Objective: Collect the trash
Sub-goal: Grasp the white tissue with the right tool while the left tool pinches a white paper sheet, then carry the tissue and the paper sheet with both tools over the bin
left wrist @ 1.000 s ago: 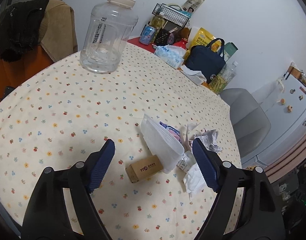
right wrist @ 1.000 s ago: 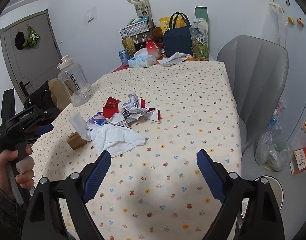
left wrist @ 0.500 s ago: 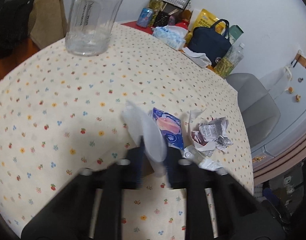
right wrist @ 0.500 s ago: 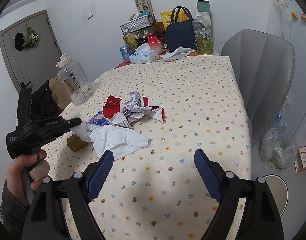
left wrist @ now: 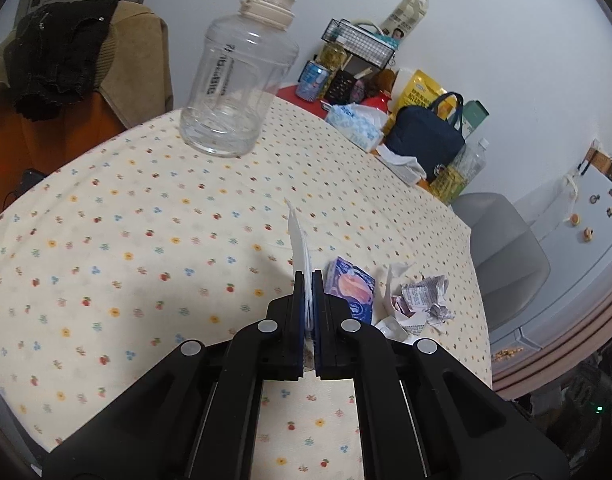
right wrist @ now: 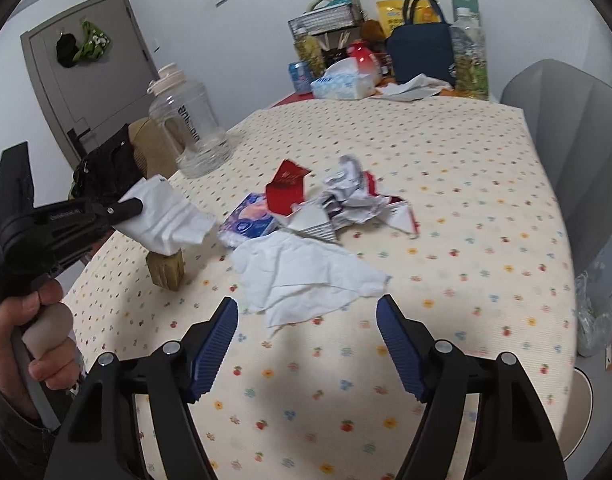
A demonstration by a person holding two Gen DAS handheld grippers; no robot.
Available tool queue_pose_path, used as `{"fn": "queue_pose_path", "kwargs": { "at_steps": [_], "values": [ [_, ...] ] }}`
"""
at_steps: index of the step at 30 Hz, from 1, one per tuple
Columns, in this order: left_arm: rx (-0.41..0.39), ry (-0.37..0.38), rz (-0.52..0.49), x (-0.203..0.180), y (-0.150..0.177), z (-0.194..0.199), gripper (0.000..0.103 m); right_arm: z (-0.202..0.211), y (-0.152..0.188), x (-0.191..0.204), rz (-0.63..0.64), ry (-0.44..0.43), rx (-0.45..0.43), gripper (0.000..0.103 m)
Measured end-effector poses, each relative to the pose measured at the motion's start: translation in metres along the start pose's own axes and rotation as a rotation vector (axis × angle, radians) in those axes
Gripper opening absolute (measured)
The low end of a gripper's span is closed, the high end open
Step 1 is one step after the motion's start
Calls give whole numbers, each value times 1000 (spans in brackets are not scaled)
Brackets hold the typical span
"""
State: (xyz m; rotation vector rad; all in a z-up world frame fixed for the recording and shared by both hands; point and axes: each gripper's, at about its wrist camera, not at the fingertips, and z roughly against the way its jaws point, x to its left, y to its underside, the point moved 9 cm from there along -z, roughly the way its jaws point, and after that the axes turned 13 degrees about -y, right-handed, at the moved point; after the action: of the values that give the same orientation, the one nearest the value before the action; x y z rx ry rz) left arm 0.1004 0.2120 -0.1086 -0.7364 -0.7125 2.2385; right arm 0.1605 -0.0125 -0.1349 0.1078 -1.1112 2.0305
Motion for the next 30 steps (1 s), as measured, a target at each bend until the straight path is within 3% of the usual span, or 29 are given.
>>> {"fn": "queue_pose_path", "kwargs": {
  "at_steps": [10,13,14,15,16,30],
  "values": [
    [-23,18,59,29,-10,16,4,-56,9,13,34,12,113,62],
    [-14,31,52,23,-8,14,4,-62,12,10,48,35,121,47],
    [-12,35,50,21,-7,14,4,-63,12,10,48,38,128,35],
    [-11,38,46,19,-6,13,4,-62,11,10,43,29,131,18],
    [-10,42,44,17,-5,13,4,-61,11,9,31,13,139,13],
    [-10,116,-27,-43,10,21,4,19,5,2,18,-16,24,9]
  ]
}}
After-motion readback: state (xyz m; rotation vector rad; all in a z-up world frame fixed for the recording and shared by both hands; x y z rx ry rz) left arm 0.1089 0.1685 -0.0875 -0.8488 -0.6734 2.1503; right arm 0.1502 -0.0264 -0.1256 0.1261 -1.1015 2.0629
